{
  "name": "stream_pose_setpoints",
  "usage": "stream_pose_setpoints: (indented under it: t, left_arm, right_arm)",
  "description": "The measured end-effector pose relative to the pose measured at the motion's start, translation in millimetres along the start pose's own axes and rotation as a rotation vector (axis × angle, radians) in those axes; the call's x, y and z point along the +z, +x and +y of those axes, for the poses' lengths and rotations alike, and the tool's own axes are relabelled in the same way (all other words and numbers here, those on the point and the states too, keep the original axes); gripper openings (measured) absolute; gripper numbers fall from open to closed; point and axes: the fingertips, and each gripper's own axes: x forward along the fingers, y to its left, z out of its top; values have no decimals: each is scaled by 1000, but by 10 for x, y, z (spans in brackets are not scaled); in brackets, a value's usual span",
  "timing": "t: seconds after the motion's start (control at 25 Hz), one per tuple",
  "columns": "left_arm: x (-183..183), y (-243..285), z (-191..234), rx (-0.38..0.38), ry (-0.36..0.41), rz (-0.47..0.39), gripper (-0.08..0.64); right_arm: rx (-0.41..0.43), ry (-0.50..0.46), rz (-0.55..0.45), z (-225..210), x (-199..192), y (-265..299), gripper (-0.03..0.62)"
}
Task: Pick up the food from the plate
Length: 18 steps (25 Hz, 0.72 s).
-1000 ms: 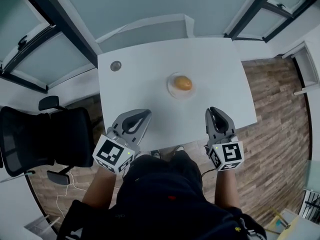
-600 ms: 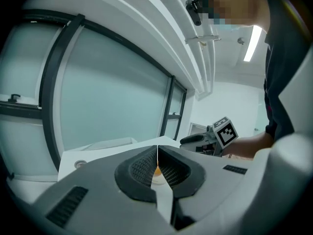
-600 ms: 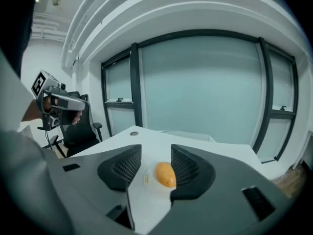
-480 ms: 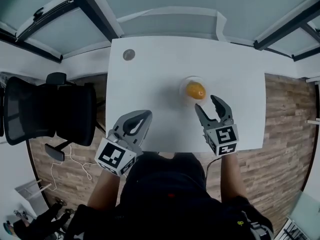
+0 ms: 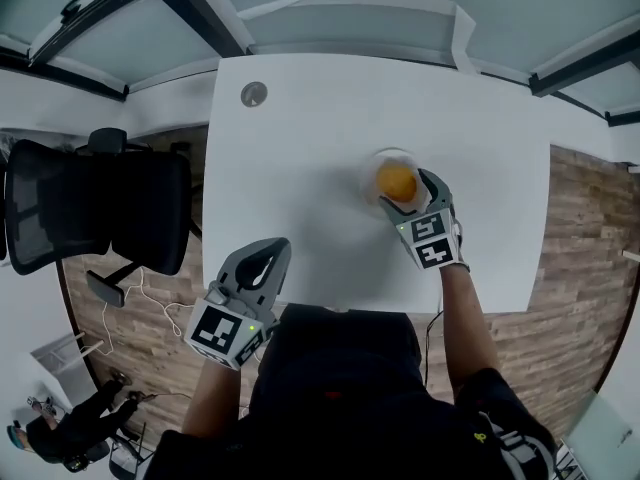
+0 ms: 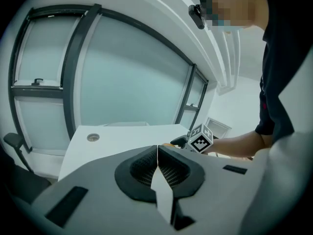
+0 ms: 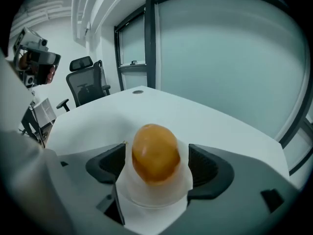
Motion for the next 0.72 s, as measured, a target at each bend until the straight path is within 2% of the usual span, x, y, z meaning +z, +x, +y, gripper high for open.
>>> stream_pose_setpoints:
  t: [0.12, 0.24, 0.48, 0.72]
  left_arm:
    - [-36, -8, 36, 7, -11, 6, 23]
    - [9, -6, 19, -1, 1, 3, 23]
    - [151, -153, -43, -46, 46, -32, 23]
    - [358, -352, -317, -118, 122, -79, 23]
  right_arm:
    - [-6, -38, 45, -20, -90, 165, 379]
    - [-61, -76, 36, -97, -66, 145, 368]
    - [-134, 12, -55, -48, 133, -243, 365]
    - [-218, 142, -181, 55, 432, -973, 365]
